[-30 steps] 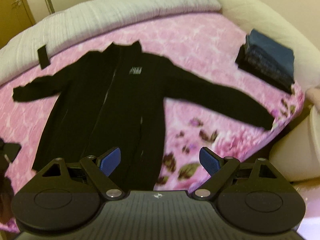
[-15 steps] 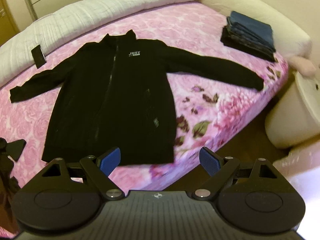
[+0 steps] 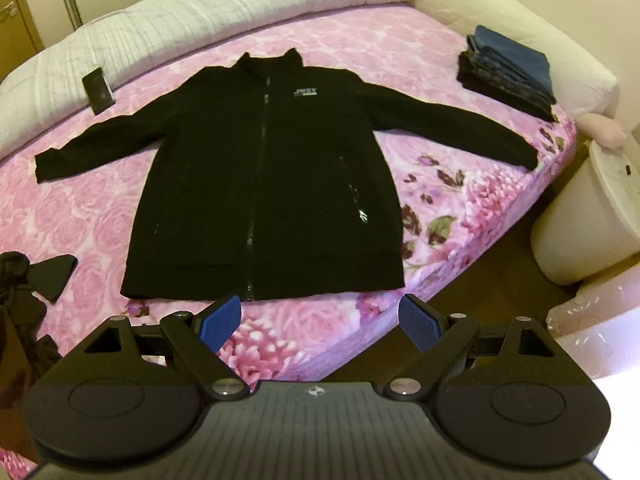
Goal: Fold clothes
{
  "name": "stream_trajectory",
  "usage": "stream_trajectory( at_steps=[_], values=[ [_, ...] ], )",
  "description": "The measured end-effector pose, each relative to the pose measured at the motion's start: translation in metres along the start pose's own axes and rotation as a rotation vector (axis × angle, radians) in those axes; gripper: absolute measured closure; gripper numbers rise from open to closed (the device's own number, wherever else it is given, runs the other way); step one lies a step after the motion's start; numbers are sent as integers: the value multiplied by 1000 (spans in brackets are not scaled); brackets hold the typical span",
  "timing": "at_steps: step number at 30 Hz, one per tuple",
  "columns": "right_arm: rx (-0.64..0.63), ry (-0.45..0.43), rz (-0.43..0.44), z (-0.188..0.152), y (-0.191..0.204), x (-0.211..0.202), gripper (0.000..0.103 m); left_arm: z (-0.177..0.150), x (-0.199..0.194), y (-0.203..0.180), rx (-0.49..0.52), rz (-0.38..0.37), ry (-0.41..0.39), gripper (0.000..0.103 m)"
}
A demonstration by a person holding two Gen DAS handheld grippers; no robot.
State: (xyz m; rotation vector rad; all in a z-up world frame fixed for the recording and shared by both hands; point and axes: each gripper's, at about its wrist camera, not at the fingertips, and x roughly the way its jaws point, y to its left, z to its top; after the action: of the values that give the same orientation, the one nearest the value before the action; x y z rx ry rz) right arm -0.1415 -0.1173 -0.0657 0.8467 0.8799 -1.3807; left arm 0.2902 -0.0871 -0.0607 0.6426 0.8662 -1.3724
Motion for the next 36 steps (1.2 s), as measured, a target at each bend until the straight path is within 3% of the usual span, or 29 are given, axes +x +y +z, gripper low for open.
stream_trajectory(
  at_steps=[7, 14, 18, 23, 24, 25, 27, 36],
  values=[
    [-105, -75, 96, 29, 17, 20, 15, 14, 11, 43, -142, 77, -6, 1],
    [-342, -118, 180, 57, 94, 40, 15, 46, 44, 110, -269, 100, -16, 1],
    [-457, -164, 236, 75, 144, 47, 15, 81, 90, 164, -329, 41, -48, 1],
    [-527, -248, 217, 103, 197, 62, 15, 120, 180, 230, -463, -98, -112, 7],
    [-537, -265, 211, 109, 207, 65, 15, 124, 200, 240, -497, -117, -127, 15],
    [-547, -281, 205, 114, 216, 68, 15, 127, 220, 249, -527, -127, -130, 32],
    [-547, -289, 196, 125, 225, 77, 15, 133, 259, 262, -585, -137, -120, 43],
    [-548, -223, 114, 162, 238, 140, 15, 133, 387, 294, -784, -142, -107, 41]
  ],
)
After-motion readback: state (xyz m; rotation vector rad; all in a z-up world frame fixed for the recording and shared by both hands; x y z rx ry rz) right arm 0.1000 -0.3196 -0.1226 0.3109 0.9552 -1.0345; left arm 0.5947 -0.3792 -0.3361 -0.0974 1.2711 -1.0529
